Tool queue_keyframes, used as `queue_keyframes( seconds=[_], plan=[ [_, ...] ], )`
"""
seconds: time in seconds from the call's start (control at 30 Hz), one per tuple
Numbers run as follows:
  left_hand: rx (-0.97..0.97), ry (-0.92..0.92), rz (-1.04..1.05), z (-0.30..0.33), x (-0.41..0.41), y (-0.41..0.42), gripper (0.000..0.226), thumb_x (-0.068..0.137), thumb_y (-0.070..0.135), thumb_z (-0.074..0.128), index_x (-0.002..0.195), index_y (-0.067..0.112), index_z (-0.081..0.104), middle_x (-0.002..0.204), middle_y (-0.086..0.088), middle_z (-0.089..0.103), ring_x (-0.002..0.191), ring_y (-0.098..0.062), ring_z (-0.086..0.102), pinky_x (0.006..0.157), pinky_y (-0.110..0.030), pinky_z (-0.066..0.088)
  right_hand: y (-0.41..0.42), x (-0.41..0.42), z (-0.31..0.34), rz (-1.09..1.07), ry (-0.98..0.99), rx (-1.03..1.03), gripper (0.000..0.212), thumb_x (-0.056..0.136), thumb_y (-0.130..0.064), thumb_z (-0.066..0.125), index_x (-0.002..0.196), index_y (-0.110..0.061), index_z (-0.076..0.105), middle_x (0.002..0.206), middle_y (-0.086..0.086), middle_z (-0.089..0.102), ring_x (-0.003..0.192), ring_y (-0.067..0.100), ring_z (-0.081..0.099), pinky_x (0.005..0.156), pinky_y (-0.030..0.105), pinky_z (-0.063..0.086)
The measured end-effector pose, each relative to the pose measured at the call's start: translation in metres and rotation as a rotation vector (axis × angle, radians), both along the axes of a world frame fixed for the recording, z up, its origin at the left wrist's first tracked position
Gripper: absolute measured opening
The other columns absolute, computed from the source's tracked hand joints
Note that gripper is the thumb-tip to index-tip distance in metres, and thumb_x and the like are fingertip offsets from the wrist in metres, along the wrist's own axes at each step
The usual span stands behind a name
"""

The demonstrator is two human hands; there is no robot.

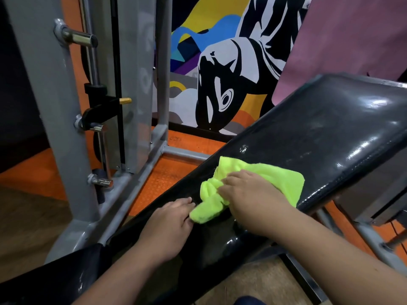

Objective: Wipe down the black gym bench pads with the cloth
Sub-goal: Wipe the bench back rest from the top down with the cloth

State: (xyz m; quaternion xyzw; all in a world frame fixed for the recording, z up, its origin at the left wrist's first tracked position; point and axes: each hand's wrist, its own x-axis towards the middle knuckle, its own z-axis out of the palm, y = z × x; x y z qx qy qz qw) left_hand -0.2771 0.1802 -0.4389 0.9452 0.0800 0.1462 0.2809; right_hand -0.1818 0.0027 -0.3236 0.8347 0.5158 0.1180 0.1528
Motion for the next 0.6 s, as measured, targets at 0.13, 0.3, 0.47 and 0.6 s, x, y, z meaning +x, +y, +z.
queue_keyframes(
  seconds=[0.13, 0.3, 0.47, 0.6],
  plan=[
    [-0.013, 0.000, -0.004, -0.002, -0.002, 0.000, 0.046, 0.099, 0.041, 0.043, 0.144, 0.034, 0.041, 0.152, 0.021, 0.033, 0.140, -0.004, 0.028, 0.114, -0.032, 0.028, -0.012, 0.003, 0.009, -0.036, 0.016, 0.029, 0.039, 0.087, -0.018, 0.044, 0.121, -0.024, 0.063, 0.127, -0.003, 0.062, 0.127, 0.022, 0.047, 0.109, 0.036, 0.032],
    [-0.015, 0.005, -0.002, -0.002, -0.001, 0.000, 0.045, 0.099, 0.042, 0.043, 0.143, 0.035, 0.042, 0.152, 0.022, 0.032, 0.140, -0.004, 0.029, 0.113, -0.031, 0.029, -0.016, -0.010, -0.012, 0.035, 0.004, 0.025, 0.035, 0.078, -0.021, 0.057, 0.111, -0.025, 0.068, 0.118, -0.001, 0.067, 0.120, 0.024, 0.056, 0.111, 0.040, 0.038],
    [-0.024, 0.017, 0.007, -0.003, -0.001, -0.001, 0.049, 0.098, 0.041, 0.044, 0.146, 0.033, 0.038, 0.155, 0.020, 0.028, 0.142, -0.004, 0.024, 0.116, -0.033, 0.026, -0.026, -0.004, -0.007, -0.006, 0.003, 0.099, 0.034, 0.076, -0.021, 0.056, 0.108, -0.025, 0.070, 0.115, -0.003, 0.068, 0.121, 0.023, 0.058, 0.113, 0.042, 0.036],
    [-0.042, 0.013, -0.005, -0.005, -0.001, -0.002, 0.048, 0.098, 0.043, 0.044, 0.145, 0.034, 0.039, 0.154, 0.022, 0.029, 0.142, -0.002, 0.024, 0.116, -0.032, 0.026, -0.038, -0.012, -0.019, 0.061, -0.018, 0.114, 0.035, 0.069, -0.019, 0.064, 0.103, -0.026, 0.071, 0.113, -0.005, 0.070, 0.119, 0.020, 0.060, 0.110, 0.041, 0.040]
  ],
)
